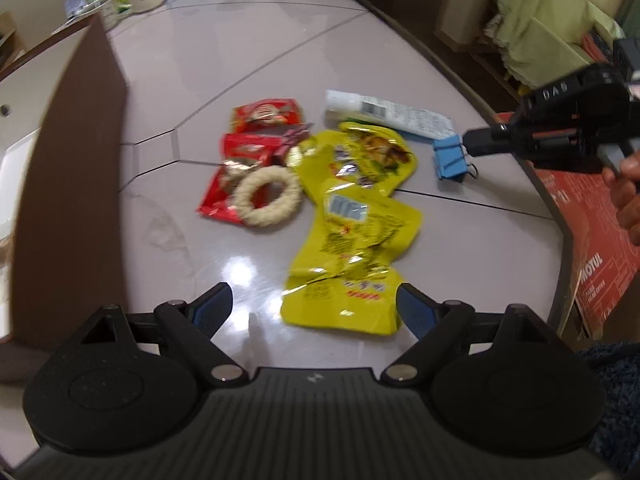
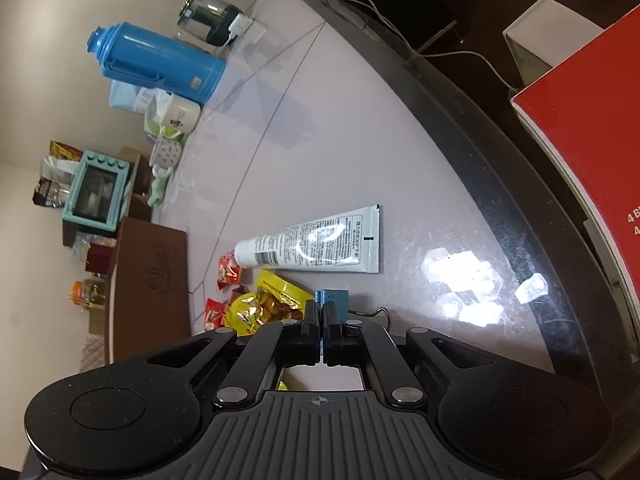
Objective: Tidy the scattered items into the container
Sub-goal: 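Grasp the yellow snack packet with the left tool while the right holds the clip, then carry the yellow packet into the box and open the left tool, then lower the blue binder clip into the box and open the right tool, then move both tools back from the box toward the remaining snacks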
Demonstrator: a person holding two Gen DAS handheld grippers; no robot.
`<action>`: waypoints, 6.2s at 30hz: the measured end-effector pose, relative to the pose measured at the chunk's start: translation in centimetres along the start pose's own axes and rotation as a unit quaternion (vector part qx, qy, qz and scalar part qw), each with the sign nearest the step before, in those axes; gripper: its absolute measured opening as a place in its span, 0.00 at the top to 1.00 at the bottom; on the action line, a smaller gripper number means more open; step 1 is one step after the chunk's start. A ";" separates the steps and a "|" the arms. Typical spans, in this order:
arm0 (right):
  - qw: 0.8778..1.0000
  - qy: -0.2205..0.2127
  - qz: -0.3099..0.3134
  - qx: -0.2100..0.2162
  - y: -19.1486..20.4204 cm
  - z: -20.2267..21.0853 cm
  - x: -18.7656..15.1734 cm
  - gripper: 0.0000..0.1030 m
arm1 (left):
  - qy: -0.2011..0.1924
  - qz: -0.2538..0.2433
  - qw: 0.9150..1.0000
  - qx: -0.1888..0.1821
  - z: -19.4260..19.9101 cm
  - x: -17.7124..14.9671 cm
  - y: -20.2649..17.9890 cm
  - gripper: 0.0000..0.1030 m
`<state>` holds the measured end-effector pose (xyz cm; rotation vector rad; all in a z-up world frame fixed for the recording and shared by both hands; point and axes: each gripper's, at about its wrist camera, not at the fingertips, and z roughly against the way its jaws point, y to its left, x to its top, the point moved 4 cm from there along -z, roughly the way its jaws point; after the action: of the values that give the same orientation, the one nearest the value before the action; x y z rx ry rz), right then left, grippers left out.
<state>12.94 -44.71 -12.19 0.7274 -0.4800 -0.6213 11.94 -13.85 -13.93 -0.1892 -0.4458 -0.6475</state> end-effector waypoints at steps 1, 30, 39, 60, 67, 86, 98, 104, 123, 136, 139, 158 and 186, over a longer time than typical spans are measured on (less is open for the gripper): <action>1.000 -0.002 -0.002 0.002 0.1 0.2 0.1 1.00 | 0.000 -0.006 1.000 -0.002 -0.3 0.1 -0.3 0.16; 0.998 -0.016 -0.027 0.061 -0.7 4.3 -0.8 1.00 | -0.051 -0.097 0.994 0.002 1.0 -0.7 -2.8 0.90; 0.997 -0.012 -0.019 0.074 -0.2 4.7 -1.5 1.00 | -0.084 -0.011 0.996 -0.026 4.4 0.0 -0.8 1.00; 0.992 -0.024 -0.016 0.124 5.2 3.6 -1.4 1.00 | -0.186 0.067 0.980 -0.005 14.3 1.3 6.5 1.00; 0.989 -0.017 -0.001 0.144 9.5 0.9 -2.2 1.00 | -0.209 0.097 0.972 0.041 17.7 0.5 12.5 1.00; 0.989 -0.039 -0.004 0.142 14.4 -1.6 -6.2 1.00 | -0.186 0.105 0.977 0.024 16.2 -0.9 20.4 1.00; 0.989 -0.058 -0.009 0.134 16.4 -2.3 -7.7 1.00 | -0.167 0.085 0.982 -0.017 14.0 -0.5 21.4 0.99; 0.990 -0.059 -0.008 0.128 17.2 -3.1 -8.6 1.00 | -0.157 0.102 0.981 -0.052 12.2 -0.4 22.1 0.93; 0.988 -0.035 0.041 0.144 23.5 -6.3 -10.6 1.00 | -0.122 0.111 0.986 0.025 15.3 -2.6 26.7 0.74; 0.980 0.028 0.110 0.167 29.9 -11.6 -13.4 1.00 | -0.123 0.127 0.983 0.056 17.3 -4.3 29.3 0.60; 0.978 0.043 0.122 0.161 30.6 -12.8 -14.2 1.00 | -0.124 0.129 0.982 0.057 17.5 -4.5 29.7 0.59; 0.969 0.107 0.205 0.089 32.6 -19.3 -17.6 0.99 | -0.118 0.137 0.982 0.050 16.9 -4.8 31.5 0.53; 0.923 0.025 0.382 -0.050 34.3 -15.9 -19.3 0.04 | -0.108 0.113 0.986 0.057 17.0 -5.1 29.4 0.31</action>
<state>20.60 -4.43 -1.18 0.4029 -0.6296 0.1073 20.76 17.12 -2.10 -0.1987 -0.6579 -0.3795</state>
